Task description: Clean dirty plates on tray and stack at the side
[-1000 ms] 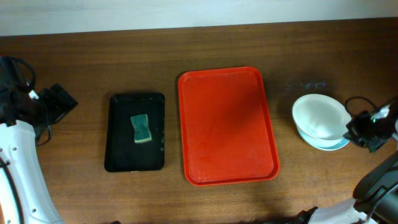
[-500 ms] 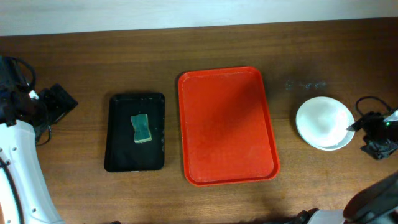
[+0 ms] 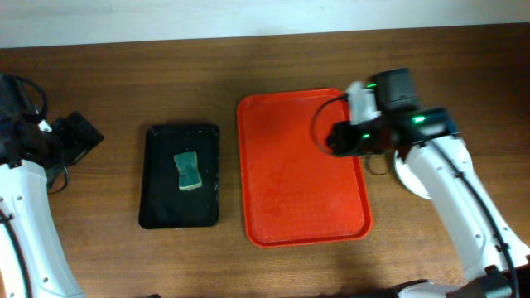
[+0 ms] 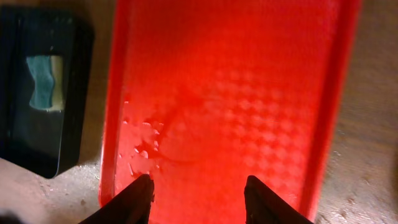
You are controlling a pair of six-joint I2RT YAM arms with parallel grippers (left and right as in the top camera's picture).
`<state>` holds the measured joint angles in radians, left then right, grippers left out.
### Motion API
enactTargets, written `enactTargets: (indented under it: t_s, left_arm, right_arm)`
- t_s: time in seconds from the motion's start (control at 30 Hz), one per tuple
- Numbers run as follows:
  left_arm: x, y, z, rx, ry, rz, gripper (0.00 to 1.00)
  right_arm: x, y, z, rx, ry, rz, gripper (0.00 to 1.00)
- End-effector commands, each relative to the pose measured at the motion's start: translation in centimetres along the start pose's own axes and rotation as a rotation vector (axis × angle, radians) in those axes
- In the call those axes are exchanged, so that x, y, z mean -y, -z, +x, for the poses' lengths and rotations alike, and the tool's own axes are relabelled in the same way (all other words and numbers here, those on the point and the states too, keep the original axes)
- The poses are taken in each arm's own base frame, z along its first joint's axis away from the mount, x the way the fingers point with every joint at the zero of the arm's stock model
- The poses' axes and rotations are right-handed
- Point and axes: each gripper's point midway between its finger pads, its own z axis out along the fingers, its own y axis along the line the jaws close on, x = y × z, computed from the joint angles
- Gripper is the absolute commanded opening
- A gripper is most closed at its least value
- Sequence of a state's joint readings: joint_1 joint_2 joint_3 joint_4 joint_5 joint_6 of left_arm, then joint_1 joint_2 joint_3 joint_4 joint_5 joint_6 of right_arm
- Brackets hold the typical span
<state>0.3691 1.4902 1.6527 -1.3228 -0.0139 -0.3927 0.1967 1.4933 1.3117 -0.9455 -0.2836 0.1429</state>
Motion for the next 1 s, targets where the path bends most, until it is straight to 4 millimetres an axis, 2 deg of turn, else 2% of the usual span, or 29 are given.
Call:
enactTargets:
  t_s: [0.0,0.03,0.1,0.37,0.47,0.53,0.63,0.7,0.8,0.87,0.97]
  left_arm:
    - [-0.1,0.4,-0.1,0.012,0.007,0.007,0.99]
    - [-0.1,0.4,-0.1,0.012,0.007,0.006,0.99]
    - [-0.1,0.4,-0.1,0.012,0.007,0.007,0.99]
    - [-0.1,0.4,-0.1,0.012,0.007,0.007,0.99]
    - [-0.1,0.4,-0.1,0.012,0.007,0.007,0.99]
    - [-0.1,0.4,-0.1,0.012,0.007,0.007,1.0]
    - [-0.1,0.4,-0.1,0.012,0.007,0.007,1.0]
    - [-0.1,0.4,-0.1,0.012,0.007,0.007,0.99]
    - [-0.1,0.4,-0.1,0.012,0.007,0.007,0.99]
    - [-0.1,0.4,-0.1,0.012,0.007,0.007,0.99]
    - [-0.1,0.4,-0.1,0.012,0.007,0.007,1.0]
  right_arm:
    - [0.1,0.1,-1.2,0.064,0.009,0.125,0.58]
    - [0.1,0.1,-1.2,0.063,-0.007,0.125,0.64]
    - [0.2,0.1,-0.8,0.047,-0.022,0.128,0.98]
    - [0.3,0.1,-0.9,0.051,-0.017,0.13,0.98]
    - [1.5,0.8,-0.3,0.037,0.009,0.181,0.98]
    - [1.6,2.3,-0.5,0.078,0.02,0.209,0.98]
    - [1.5,6.4,-0.6,0.214,0.061,0.25,0.98]
    - [1.7,10.3,-0.6,0.372,0.156,0.304,0.98]
    - [2.0,13.5,0.1,0.519,0.304,0.348,0.98]
    - [3.2,15.2,1.0,0.649,0.29,0.375,0.98]
    - [5.2,15.2,3.4,0.756,0.248,0.383,0.98]
